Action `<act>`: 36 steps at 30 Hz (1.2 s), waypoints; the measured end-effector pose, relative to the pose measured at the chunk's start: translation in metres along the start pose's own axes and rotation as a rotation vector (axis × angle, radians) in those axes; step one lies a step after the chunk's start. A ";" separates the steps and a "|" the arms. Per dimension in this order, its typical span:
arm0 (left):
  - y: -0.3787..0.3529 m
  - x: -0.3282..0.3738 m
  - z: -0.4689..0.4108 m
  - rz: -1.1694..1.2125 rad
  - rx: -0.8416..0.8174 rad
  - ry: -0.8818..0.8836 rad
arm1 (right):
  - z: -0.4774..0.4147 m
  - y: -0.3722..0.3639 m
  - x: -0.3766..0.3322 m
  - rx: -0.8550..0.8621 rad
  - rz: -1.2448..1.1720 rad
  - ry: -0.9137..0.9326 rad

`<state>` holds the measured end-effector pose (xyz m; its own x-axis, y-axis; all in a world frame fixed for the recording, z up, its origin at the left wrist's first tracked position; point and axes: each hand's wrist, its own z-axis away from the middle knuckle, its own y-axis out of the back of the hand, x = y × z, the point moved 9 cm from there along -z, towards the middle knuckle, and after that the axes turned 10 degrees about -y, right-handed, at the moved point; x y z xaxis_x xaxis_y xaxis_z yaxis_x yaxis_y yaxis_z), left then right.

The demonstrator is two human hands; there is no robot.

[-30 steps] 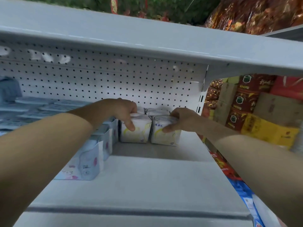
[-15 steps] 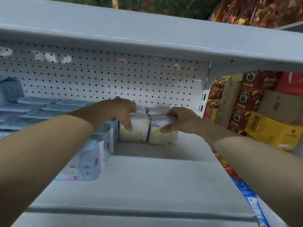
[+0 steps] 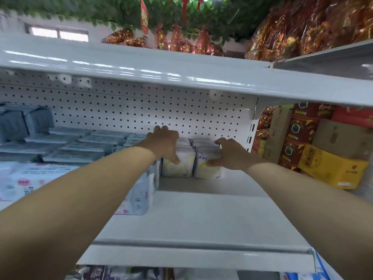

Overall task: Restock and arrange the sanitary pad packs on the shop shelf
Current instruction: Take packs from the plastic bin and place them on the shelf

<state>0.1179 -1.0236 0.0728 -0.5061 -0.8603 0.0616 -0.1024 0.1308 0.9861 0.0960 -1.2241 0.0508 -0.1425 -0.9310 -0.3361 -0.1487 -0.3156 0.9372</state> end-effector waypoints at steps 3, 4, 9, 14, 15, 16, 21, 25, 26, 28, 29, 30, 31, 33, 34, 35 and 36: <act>0.021 -0.001 0.018 0.084 0.084 -0.038 | 0.022 0.017 -0.014 0.045 0.019 -0.031; 0.028 -0.002 0.025 0.121 0.115 -0.048 | 0.031 0.022 -0.019 0.056 0.027 -0.045; 0.055 -0.012 0.065 0.194 0.209 -0.049 | 0.080 0.043 -0.056 0.159 0.037 -0.102; 0.061 -0.017 0.111 0.211 0.186 0.018 | 0.141 0.041 -0.092 0.199 -0.026 -0.121; 0.061 -0.016 0.124 0.226 0.198 0.015 | 0.153 0.040 -0.096 0.199 -0.047 -0.125; 0.059 -0.015 0.137 0.250 0.212 0.006 | 0.166 0.039 -0.101 0.200 -0.069 -0.126; 0.053 -0.016 0.212 0.305 0.227 0.044 | 0.229 0.031 -0.125 0.187 -0.142 -0.091; 0.048 -0.024 0.274 0.275 0.198 0.101 | 0.277 0.019 -0.139 0.166 -0.153 -0.034; 0.046 -0.027 0.291 0.275 0.193 0.115 | 0.290 0.015 -0.142 0.150 -0.161 -0.025; 0.044 -0.030 0.327 0.261 0.184 0.146 | 0.316 0.007 -0.148 0.118 -0.171 -0.014; 0.042 -0.031 0.346 0.247 0.175 0.163 | 0.329 0.003 -0.151 0.101 -0.173 -0.010; 0.040 -0.033 0.363 0.230 0.168 0.176 | 0.342 0.000 -0.155 0.087 -0.174 -0.004; 0.038 -0.035 0.380 0.213 0.163 0.188 | 0.355 -0.004 -0.159 0.076 -0.179 0.008; 0.036 -0.039 0.415 0.194 0.167 0.214 | 0.382 -0.013 -0.169 0.059 -0.196 0.034; 0.033 -0.042 0.431 0.193 0.165 0.231 | 0.395 -0.019 -0.174 0.048 -0.200 0.043; 0.030 -0.045 0.448 0.197 0.157 0.251 | 0.407 -0.026 -0.180 0.031 -0.201 0.046; 0.026 -0.049 0.464 0.201 0.148 0.271 | 0.420 -0.033 -0.186 0.011 -0.200 0.050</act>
<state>-0.2568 -0.7492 0.0240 -0.2860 -0.9067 0.3099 -0.1567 0.3633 0.9184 -0.2832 -0.9634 0.0428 -0.0599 -0.8583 -0.5096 -0.1797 -0.4929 0.8513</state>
